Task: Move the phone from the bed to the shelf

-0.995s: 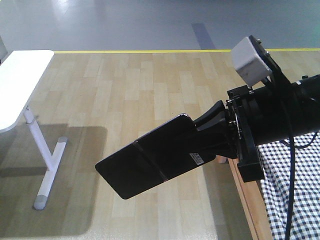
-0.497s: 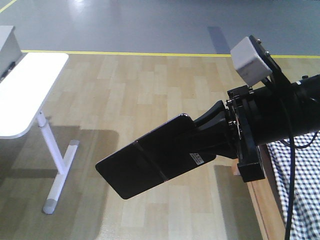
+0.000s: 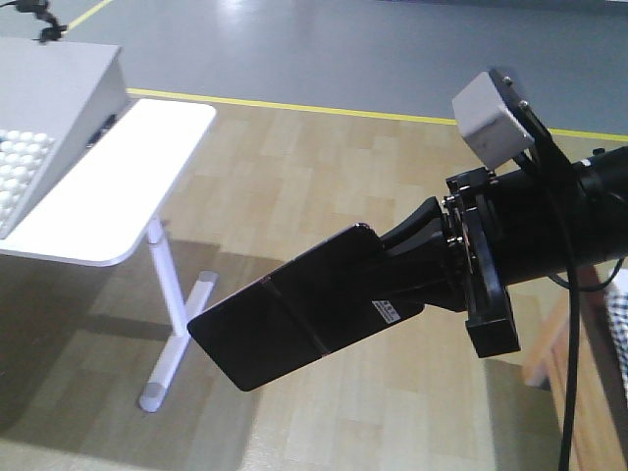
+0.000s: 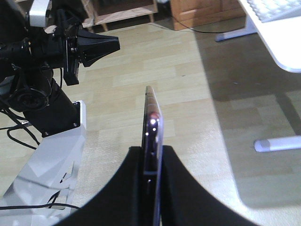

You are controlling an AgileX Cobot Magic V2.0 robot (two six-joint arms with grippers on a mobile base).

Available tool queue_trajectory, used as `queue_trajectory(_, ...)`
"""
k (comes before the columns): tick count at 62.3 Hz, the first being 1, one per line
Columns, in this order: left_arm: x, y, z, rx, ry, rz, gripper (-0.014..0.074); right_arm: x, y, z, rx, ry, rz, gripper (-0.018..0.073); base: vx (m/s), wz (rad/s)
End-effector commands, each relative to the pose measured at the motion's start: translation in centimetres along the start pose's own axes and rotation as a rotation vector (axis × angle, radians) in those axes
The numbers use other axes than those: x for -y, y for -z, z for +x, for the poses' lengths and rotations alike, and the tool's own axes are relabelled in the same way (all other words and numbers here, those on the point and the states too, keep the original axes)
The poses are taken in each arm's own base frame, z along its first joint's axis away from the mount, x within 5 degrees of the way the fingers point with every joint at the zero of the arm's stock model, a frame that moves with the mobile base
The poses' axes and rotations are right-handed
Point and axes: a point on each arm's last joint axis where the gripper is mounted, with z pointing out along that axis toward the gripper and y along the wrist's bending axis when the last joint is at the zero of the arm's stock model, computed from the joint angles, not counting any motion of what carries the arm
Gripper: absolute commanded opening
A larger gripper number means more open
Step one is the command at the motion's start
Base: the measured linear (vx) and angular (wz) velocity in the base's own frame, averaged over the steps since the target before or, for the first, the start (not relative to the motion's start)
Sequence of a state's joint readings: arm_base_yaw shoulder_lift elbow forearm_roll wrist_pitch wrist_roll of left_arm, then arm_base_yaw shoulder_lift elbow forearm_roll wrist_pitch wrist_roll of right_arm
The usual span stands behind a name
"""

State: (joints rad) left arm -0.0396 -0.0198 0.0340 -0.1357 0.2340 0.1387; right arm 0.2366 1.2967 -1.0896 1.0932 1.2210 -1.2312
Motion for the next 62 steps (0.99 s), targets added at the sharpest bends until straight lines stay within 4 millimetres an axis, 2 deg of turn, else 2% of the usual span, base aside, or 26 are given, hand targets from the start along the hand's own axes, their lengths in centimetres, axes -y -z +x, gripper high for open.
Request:
queue_trajectory(1, -0.08, 0.05, -0.62, 0.074, 0.013, -0.009, 0.0001, -1.76, 0.96, -1.49, 0.086, 0.025, -0.076, -0.0001, 0.11, 0.40)
queue_trajectory(62, -0.08, 0.05, -0.62, 0.074, 0.013, -0.009, 0.0001, -1.77, 0.96, -1.49, 0.085, 0.025, -0.077, -0.0001, 0.12, 0.44)
